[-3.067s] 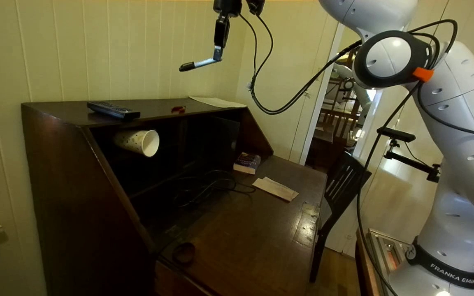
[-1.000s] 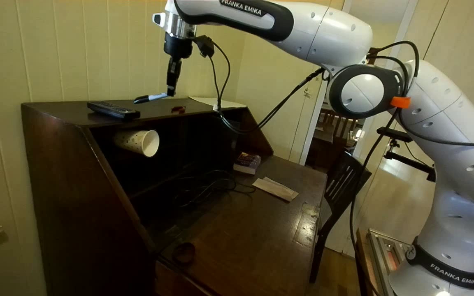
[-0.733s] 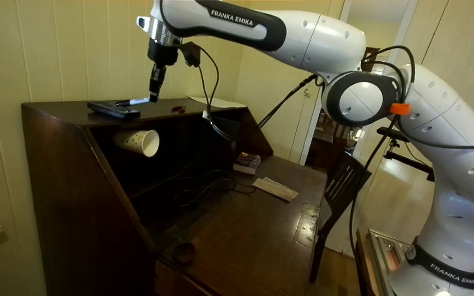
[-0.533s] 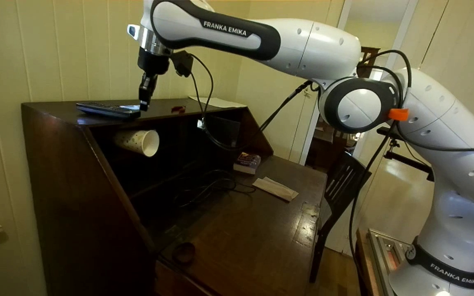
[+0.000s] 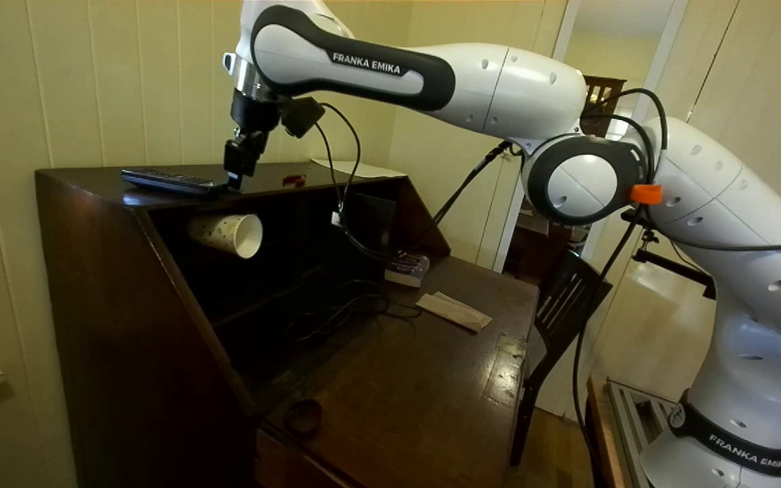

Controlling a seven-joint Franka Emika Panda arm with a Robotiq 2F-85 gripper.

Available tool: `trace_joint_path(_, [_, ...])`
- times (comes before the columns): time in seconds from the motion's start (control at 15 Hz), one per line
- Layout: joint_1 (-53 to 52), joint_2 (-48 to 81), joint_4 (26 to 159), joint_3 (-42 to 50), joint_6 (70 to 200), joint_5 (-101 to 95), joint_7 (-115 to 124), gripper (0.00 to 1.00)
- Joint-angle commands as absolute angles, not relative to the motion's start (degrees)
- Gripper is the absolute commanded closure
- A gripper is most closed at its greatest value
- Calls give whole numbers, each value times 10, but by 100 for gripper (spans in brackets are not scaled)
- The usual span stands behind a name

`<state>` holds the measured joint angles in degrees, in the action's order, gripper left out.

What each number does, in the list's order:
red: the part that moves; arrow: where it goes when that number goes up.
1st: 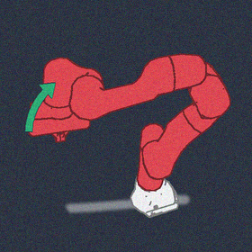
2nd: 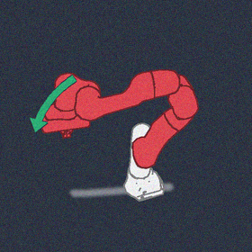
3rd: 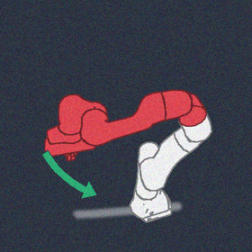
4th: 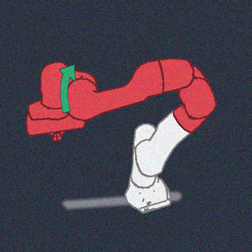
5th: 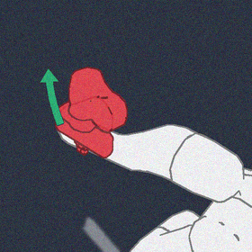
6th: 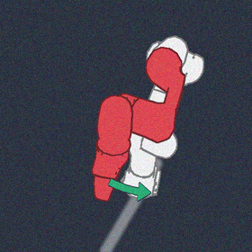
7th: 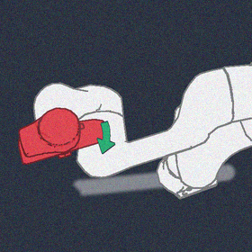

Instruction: Move the black marker to the left

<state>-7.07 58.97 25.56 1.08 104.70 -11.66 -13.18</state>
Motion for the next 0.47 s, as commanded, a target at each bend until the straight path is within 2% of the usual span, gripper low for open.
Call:
trace_joint_path(0.0, [-39,555,253,-6,1052,-67,-120,4])
trace_joint_path(0.07, [-26,544,252,-18,1050,-47,-138,1])
trace_joint_path(0.27, [13,510,251,-61,1035,15,-223,0])
trace_joint_path(0.33, [-10,528,256,-29,1055,-15,-176,0])
trace_joint_path(0.4, [1,518,255,-39,1051,-3,-195,0])
